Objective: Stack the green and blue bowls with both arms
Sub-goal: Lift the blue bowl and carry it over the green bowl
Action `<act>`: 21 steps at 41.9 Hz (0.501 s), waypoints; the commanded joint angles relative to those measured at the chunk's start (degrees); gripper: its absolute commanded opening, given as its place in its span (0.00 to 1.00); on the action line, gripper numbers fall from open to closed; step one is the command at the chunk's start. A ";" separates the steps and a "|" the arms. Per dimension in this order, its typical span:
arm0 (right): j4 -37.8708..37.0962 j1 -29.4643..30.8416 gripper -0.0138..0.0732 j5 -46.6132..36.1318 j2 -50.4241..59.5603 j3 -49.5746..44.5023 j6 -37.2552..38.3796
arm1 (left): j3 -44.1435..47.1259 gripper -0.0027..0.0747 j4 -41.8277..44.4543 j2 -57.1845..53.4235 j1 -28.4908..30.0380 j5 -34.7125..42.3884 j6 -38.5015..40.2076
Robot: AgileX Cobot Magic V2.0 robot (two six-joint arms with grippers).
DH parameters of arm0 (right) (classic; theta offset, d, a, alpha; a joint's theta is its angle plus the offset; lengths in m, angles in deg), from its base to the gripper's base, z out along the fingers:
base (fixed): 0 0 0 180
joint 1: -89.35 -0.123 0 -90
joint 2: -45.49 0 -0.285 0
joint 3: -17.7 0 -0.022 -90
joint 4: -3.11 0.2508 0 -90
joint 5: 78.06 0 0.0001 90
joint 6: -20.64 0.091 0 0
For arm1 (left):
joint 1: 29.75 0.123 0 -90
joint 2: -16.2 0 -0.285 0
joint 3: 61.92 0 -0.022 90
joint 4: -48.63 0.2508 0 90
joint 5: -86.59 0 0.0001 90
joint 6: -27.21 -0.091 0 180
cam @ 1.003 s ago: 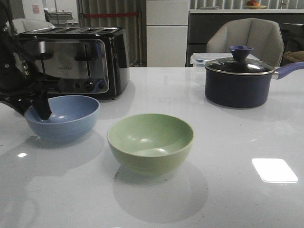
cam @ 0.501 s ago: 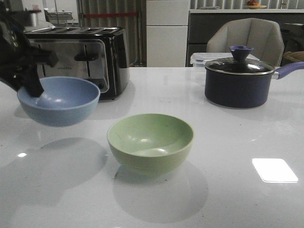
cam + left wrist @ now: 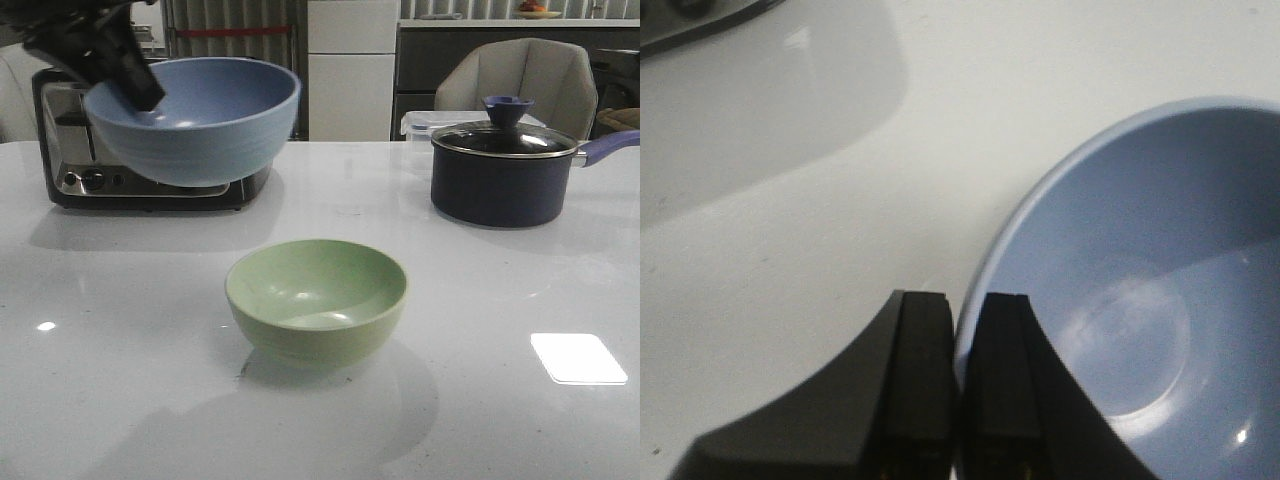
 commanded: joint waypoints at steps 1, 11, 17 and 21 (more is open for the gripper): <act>0.25 0.04 0.66 -3.27 0.37 1.60 -0.65 | -2.79 0.15 -1.78 -1.19 -3.72 3.05 -0.02; 0.25 0.04 0.66 -3.20 0.37 1.60 -0.65 | -2.79 0.15 -1.66 4.32 -8.90 5.93 -0.02; 0.25 0.04 0.66 -3.20 0.37 1.60 -0.65 | -2.79 0.15 -2.55 8.05 -9.41 6.47 -0.02; 0.25 0.04 0.66 -3.20 0.37 1.60 -0.65 | -2.79 0.15 -2.67 10.27 -9.41 7.93 -0.02</act>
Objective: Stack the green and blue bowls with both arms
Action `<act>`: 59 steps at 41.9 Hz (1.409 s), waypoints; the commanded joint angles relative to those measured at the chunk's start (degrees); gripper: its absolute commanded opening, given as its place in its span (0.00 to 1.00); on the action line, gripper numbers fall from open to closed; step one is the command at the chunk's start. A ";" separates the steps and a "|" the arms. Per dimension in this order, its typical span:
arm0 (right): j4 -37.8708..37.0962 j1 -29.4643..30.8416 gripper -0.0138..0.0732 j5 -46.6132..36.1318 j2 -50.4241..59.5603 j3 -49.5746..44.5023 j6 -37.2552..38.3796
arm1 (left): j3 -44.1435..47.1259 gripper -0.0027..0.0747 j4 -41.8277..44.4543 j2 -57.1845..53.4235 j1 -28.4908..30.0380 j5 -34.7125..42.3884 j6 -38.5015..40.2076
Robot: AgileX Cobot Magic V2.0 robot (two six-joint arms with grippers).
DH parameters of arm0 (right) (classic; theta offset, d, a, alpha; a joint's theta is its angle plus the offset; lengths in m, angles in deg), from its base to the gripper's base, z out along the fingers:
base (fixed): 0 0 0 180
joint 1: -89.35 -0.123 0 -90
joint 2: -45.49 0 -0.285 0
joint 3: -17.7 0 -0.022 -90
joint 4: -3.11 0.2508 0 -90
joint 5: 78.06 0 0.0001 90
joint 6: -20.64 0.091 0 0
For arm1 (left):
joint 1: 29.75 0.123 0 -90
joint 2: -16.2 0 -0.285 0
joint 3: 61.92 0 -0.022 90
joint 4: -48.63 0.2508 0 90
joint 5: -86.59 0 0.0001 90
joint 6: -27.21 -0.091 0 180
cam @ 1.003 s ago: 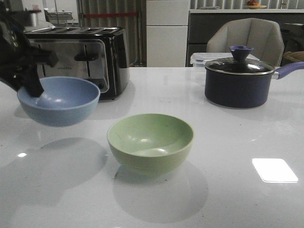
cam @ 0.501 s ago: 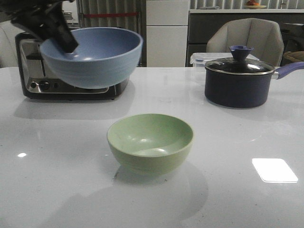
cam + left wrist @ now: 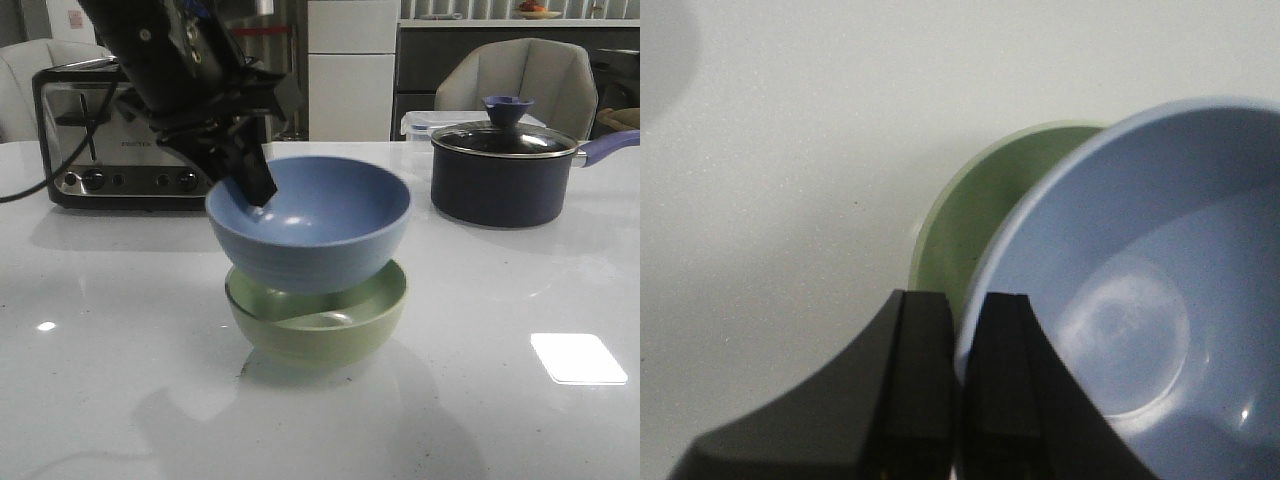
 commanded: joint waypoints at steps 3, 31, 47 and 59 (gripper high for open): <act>0.25 0.04 0.66 -3.24 0.37 1.60 -0.65 | -1.86 0.16 -1.84 0.08 -0.34 4.72 -0.02; 0.25 0.04 0.66 -3.24 0.37 1.60 -0.65 | -0.26 0.60 -3.32 -11.97 -0.34 0.57 -1.61; 0.85 0.04 0.66 -3.30 0.37 1.60 -0.65 | 15.89 0.60 2.79 -37.89 -0.34 0.70 -1.61; -1.71 1.59 0.66 -2.99 0.37 1.60 0.82 | 27.77 0.60 8.90 -53.41 -0.34 1.00 -0.85</act>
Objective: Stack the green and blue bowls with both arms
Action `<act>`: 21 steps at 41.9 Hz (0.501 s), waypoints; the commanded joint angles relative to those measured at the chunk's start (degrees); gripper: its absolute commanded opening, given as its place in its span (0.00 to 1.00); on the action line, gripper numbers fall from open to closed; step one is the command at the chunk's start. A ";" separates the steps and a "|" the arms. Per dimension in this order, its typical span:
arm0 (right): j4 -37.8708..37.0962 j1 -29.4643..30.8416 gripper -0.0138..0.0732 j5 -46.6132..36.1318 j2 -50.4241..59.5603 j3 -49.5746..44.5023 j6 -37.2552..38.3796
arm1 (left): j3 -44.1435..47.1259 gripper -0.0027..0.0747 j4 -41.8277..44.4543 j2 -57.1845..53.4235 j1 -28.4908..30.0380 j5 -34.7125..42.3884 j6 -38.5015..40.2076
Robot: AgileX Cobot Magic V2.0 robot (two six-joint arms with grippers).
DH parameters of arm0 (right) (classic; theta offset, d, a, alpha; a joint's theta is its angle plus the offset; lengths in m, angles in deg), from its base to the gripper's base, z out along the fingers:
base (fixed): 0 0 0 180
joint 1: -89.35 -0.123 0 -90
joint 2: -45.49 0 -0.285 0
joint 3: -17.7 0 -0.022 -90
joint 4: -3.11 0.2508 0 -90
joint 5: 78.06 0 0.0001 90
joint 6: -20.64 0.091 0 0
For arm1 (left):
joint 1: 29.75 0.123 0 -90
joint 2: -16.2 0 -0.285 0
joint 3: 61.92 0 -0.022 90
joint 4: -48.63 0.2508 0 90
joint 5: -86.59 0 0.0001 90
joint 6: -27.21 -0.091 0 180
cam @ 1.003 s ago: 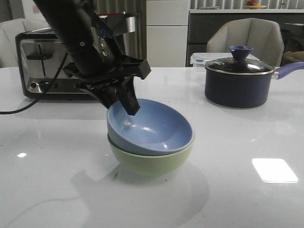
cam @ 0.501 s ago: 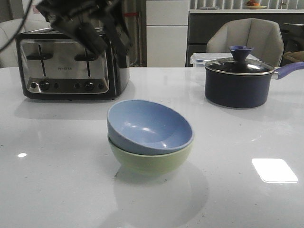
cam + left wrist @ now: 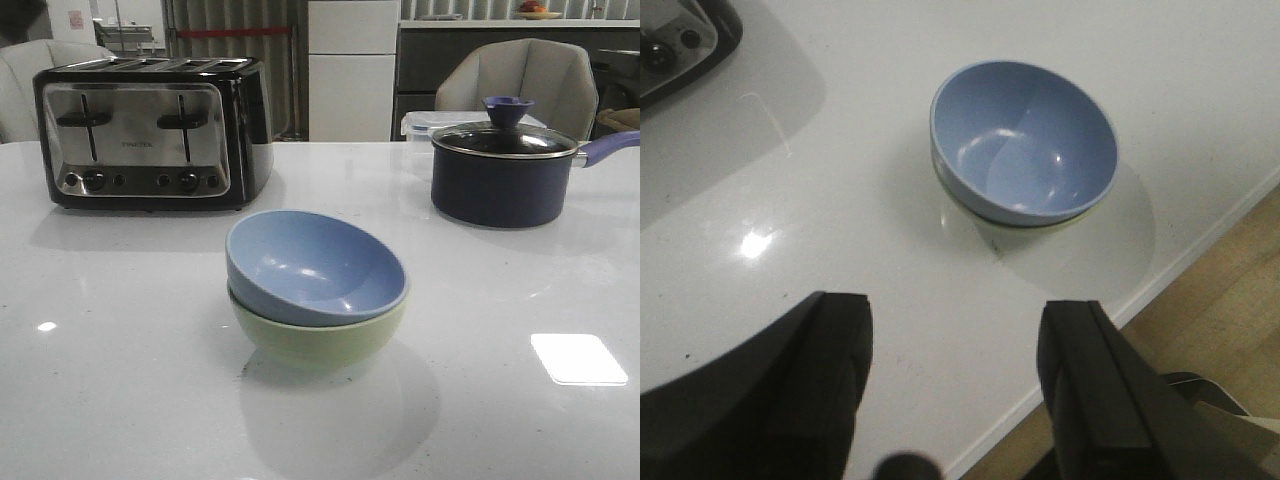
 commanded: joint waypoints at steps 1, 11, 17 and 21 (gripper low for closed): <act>-0.87 1.37 0.66 -2.92 0.37 1.60 0.68 | 1.53 0.60 2.00 -5.20 -0.34 2.94 1.24; -0.98 2.69 0.66 0.40 0.41 1.55 0.68 | 6.93 0.60 8.36 -13.48 -0.14 2.94 8.66; -0.92 2.81 0.62 0.23 0.41 1.55 0.68 | 8.47 0.60 8.68 -15.01 -0.14 2.94 8.95; -0.92 2.81 0.56 0.28 0.41 1.55 0.68 | 8.45 0.59 8.68 -15.01 -0.14 3.08 8.95</act>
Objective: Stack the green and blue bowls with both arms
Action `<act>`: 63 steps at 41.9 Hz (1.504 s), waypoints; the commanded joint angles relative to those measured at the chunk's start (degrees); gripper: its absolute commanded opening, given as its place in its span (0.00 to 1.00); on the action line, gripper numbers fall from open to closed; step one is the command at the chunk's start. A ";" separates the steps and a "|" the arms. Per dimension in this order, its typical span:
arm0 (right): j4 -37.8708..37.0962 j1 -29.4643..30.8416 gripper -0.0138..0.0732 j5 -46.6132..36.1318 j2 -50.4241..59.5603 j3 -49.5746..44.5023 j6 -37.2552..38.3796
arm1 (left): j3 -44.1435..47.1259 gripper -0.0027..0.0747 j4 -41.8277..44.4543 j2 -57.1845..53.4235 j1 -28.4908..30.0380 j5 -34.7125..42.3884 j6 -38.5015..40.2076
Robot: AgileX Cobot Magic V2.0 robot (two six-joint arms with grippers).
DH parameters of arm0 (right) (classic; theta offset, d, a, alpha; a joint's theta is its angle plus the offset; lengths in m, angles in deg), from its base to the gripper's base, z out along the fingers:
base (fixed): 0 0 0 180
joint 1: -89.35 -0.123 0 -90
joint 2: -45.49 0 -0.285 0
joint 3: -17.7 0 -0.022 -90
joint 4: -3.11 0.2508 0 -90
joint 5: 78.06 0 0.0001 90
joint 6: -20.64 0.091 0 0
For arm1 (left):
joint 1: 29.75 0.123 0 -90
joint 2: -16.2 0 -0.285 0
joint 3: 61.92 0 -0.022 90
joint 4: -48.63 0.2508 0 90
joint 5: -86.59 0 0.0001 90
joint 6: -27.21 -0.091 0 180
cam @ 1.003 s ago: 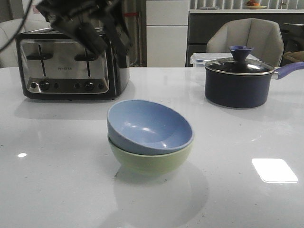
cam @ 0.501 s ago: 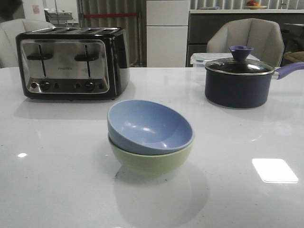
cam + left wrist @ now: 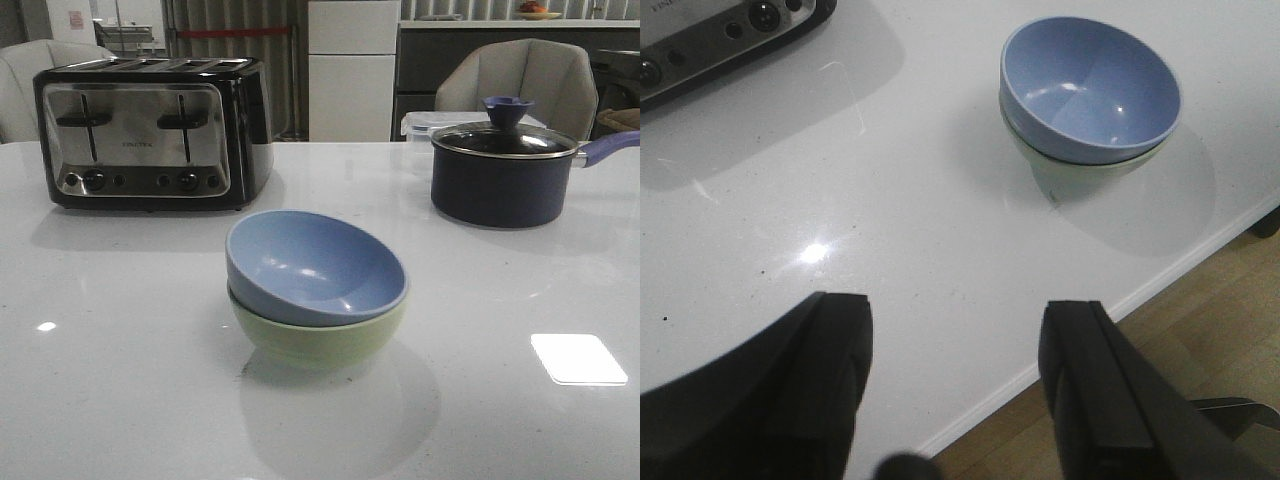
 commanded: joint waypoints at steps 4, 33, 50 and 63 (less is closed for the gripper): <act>0.16 0.37 0.45 -2.80 0.41 1.55 0.03 | -1.48 0.50 0.00 -0.17 -0.14 4.61 0.80; 0.16 0.37 0.22 -2.40 0.41 1.55 0.03 | -1.48 0.15 -0.70 -0.17 -0.14 6.03 0.80; 0.16 0.37 0.22 -2.34 0.41 1.55 0.03 | 3.00 0.15 0.00 -9.41 7.22 11.48 0.52; 0.21 0.37 0.22 -2.33 0.41 1.55 0.03 | 26.13 0.15 -2.72 -33.23 24.29 30.21 0.52</act>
